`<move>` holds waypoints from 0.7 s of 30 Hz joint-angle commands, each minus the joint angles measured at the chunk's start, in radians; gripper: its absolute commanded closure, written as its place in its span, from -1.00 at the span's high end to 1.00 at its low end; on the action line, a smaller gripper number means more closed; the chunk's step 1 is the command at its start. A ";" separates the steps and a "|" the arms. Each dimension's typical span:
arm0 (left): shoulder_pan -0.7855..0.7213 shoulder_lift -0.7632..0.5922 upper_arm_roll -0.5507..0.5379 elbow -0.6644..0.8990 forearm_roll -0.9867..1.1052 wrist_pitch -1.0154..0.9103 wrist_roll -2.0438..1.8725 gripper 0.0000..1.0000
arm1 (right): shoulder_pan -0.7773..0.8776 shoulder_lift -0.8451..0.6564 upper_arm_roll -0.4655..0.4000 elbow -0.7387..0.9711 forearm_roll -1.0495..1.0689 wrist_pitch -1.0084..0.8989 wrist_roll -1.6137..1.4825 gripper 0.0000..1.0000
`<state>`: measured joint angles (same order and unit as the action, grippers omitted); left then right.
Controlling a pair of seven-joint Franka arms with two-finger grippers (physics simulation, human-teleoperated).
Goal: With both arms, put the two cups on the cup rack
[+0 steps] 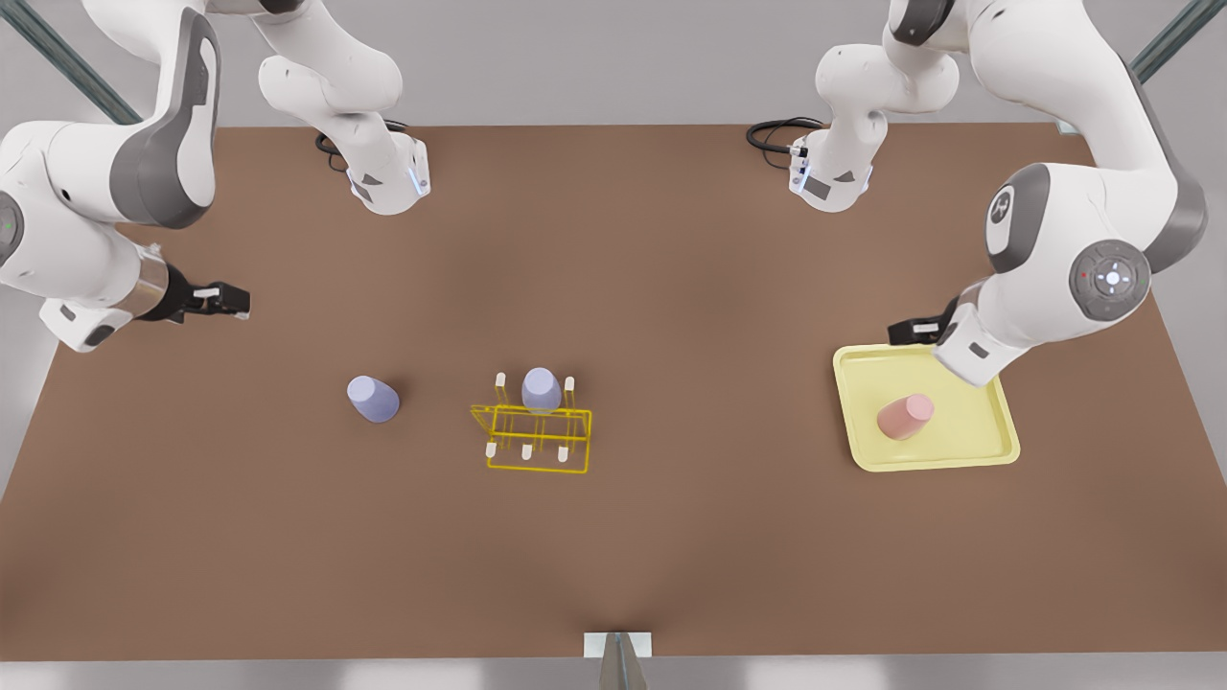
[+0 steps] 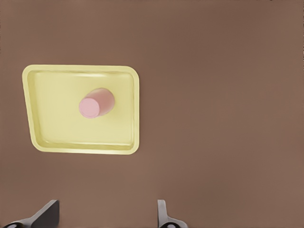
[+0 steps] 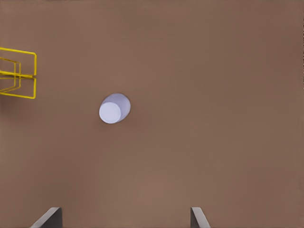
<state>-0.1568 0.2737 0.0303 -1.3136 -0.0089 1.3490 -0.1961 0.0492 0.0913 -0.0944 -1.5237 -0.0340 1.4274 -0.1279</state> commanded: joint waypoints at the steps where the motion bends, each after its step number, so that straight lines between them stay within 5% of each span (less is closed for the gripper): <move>1: 0.000 -0.001 0.002 0.002 0.007 0.035 0.121 1.00 | -0.003 -0.001 -0.001 0.000 -0.001 0.047 -0.059 1.00; 4: 0.005 0.051 0.048 0.002 -0.011 0.041 0.126 1.00 | 0.009 0.014 0.001 0.000 -0.009 0.047 -0.062 1.00; 9: 0.074 0.245 0.105 -0.058 -0.039 0.398 0.271 1.00 | 0.109 0.215 0.009 0.063 0.008 0.154 0.060 1.00; 11: 0.085 0.246 0.105 -0.220 -0.066 0.624 0.365 1.00 | 0.141 0.229 0.009 0.002 0.009 0.229 0.226 1.00; 21: 0.114 0.176 0.128 -0.492 -0.059 0.837 0.408 1.00 | 0.156 0.176 0.009 -0.368 0.051 0.694 0.392 1.00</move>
<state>-0.0426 0.4552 0.1567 -1.7922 -0.0680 2.0480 0.0417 0.2057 0.2719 -0.0857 -1.8695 0.0124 1.9268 0.0312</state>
